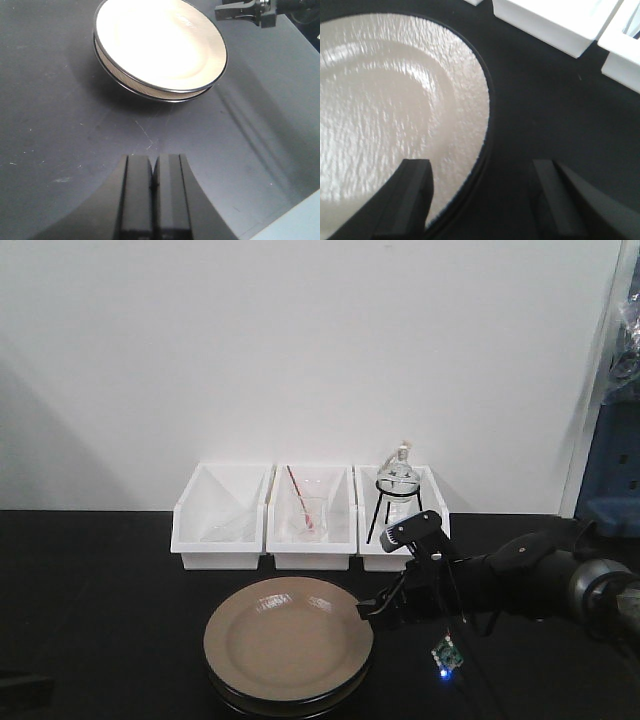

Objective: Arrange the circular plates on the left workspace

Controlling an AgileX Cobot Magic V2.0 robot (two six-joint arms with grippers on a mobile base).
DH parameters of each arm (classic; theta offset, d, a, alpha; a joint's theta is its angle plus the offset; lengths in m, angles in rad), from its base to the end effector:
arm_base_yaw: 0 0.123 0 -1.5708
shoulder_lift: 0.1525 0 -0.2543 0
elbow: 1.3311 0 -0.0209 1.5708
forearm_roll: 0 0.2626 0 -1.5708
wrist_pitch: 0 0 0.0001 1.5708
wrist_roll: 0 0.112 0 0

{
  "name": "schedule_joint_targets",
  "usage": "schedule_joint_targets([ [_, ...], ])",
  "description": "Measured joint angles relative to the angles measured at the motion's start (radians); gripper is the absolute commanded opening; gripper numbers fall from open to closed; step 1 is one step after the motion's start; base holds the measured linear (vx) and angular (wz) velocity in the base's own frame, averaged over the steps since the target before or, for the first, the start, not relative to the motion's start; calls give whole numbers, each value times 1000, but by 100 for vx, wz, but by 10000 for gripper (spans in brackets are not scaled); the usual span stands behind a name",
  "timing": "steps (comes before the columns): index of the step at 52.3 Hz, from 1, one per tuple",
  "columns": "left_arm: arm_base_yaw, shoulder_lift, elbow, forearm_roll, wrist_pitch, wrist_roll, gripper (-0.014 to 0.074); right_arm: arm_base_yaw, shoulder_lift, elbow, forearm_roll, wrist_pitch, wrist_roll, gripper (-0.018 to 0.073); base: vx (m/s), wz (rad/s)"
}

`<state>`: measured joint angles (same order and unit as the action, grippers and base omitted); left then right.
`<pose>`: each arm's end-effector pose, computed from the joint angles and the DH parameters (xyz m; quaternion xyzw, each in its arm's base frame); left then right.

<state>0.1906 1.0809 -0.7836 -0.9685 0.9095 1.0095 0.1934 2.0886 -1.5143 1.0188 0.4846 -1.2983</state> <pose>0.2433 -0.0273 0.2653 0.1632 0.8695 -0.2365 0.4017 0.4571 0.1349 0.1472 -0.3125 0.8470 0.1580 0.4000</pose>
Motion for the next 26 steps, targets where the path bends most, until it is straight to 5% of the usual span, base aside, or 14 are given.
schedule_joint_targets([
  [6, 0, 0, 0, 0, 0, -1, 0, -9, -32, 0, -91, -20, 72, 212, 0, 0],
  [12, 0, 0, 0, 0, 0, -3, 0, -39, -101, 0, -210, -27, 257, -12, 0, 0],
  [22, 0, -26, 1, 16, -14, -3, 0, -111, -257, 5, -450, 90, 630, -4, 0, 0],
  [26, 0, -56, 1, 47, -19, -3, 0, -115, -332, 46, -527, 102, 703, -4, 0, 0],
])
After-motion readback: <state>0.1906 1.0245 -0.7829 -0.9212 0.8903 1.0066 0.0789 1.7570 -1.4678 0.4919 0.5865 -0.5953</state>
